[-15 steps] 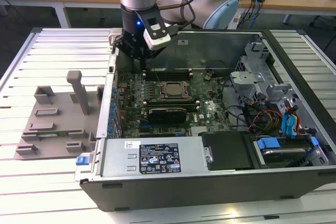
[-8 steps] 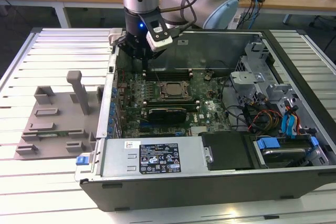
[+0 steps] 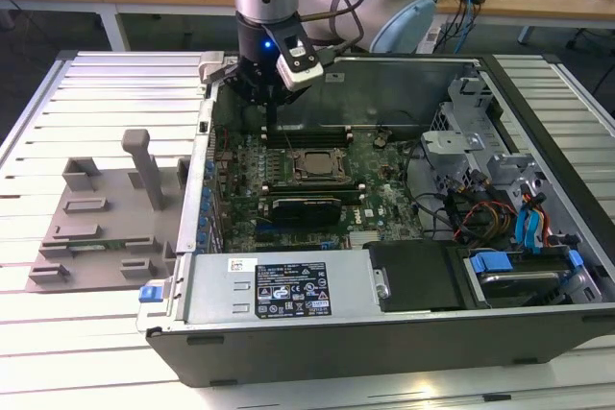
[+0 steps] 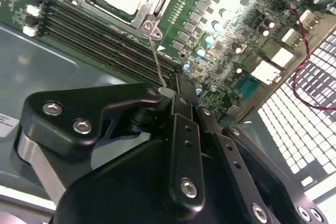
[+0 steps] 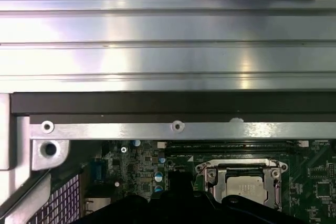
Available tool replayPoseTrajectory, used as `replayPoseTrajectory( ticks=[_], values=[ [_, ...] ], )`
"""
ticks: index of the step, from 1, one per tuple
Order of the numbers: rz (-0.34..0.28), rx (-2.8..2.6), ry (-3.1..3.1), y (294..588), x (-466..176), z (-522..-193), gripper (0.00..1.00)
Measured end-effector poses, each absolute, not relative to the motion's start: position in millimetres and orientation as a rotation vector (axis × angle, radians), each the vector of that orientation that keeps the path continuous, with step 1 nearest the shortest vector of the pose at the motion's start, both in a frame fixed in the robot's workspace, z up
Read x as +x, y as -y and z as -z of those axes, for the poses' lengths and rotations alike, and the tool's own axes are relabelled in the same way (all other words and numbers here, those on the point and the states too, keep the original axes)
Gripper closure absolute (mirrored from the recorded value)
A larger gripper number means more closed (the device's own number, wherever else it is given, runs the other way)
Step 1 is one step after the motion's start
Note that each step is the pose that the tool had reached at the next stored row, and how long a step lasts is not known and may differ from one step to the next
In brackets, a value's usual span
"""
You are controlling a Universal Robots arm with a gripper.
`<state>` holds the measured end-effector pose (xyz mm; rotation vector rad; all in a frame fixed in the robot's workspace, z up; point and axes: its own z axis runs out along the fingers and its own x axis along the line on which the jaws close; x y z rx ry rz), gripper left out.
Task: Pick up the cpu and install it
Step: 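Install the first cpu locking lever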
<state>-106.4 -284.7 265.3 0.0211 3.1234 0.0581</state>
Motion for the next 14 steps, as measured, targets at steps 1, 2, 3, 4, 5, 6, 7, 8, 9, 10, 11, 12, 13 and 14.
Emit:
replayPoseTrajectory(
  ticks=[1,2,3,4,5,6,7,8,9,10,11,12,13,14],
  values=[
    [-0.057,0.021,-3.123,285,-105,-265,0.89],
    [-0.057,0.020,-3.124,285,-104,-265,0.89],
    [-0.057,0.021,-3.123,285,-103,-265,0.89],
    [-0.057,0.020,-3.123,285,-102,-265,0.89],
    [-0.057,0.021,-3.123,285,-102,-265,0.89],
    [-0.056,0.020,-3.123,285,-101,-265,0.89],
    [-0.056,0.020,-3.123,285,-100,-265,0.89],
    [-0.055,0.020,-3.123,285,-98,-265,0.89],
    [-0.055,0.020,-3.123,285,-97,-265,0.89],
    [-0.055,0.020,-3.123,285,-95,-264,0.89],
    [-0.055,0.020,-3.123,285,-94,-264,0.89],
    [-0.055,0.020,-3.123,285,-92,-264,0.89],
    [-0.055,0.020,-3.123,285,-92,-264,0.89],
    [-0.055,0.020,-3.123,285,-91,-264,0.89]
  ],
)
